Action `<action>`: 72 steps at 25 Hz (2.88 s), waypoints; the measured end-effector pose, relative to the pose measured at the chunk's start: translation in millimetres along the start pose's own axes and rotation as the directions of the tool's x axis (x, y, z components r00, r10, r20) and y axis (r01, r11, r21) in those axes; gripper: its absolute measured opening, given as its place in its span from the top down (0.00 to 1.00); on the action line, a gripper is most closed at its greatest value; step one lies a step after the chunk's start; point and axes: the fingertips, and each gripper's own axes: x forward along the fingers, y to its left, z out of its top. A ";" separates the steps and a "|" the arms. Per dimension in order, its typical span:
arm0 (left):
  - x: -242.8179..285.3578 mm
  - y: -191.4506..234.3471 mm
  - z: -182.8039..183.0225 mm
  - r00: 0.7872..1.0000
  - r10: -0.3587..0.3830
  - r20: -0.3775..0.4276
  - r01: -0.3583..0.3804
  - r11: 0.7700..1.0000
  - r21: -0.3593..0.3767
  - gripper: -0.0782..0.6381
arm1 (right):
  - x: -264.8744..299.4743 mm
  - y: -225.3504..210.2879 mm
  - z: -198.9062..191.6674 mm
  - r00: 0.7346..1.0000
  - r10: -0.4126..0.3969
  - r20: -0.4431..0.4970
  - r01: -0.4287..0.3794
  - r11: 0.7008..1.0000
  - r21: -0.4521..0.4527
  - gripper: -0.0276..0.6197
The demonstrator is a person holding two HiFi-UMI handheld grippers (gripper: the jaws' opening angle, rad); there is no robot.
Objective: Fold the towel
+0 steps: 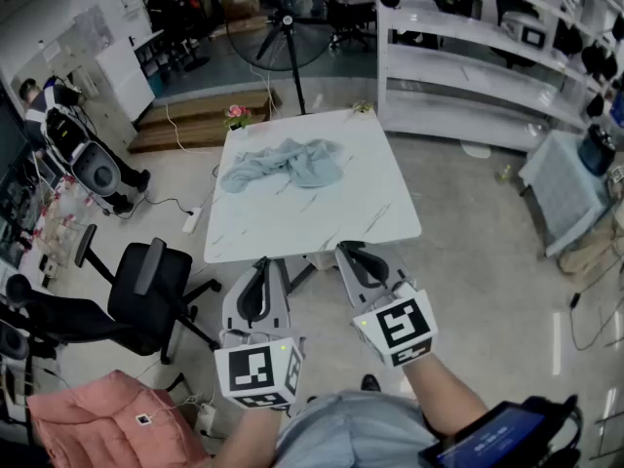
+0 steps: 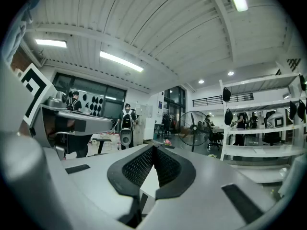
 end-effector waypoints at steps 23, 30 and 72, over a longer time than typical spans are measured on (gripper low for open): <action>33.7 -37.3 -53.7 0.989 0.068 -0.134 -0.067 0.998 0.015 0.88 | 4.4 -48.1 -60.5 0.990 0.122 -0.077 -0.116 0.990 0.081 0.93; 72.1 13.4 -75.2 0.986 0.088 -0.144 -0.092 0.996 -0.020 0.88 | 61.7 -53.4 -74.6 0.989 0.109 -0.102 -0.103 0.993 0.063 0.93; 378.0 254.2 -153.2 0.953 -0.067 -0.297 0.057 0.997 -0.042 0.88 | 377.0 -182.8 -118.1 0.951 -0.154 -0.267 0.161 0.987 0.003 0.93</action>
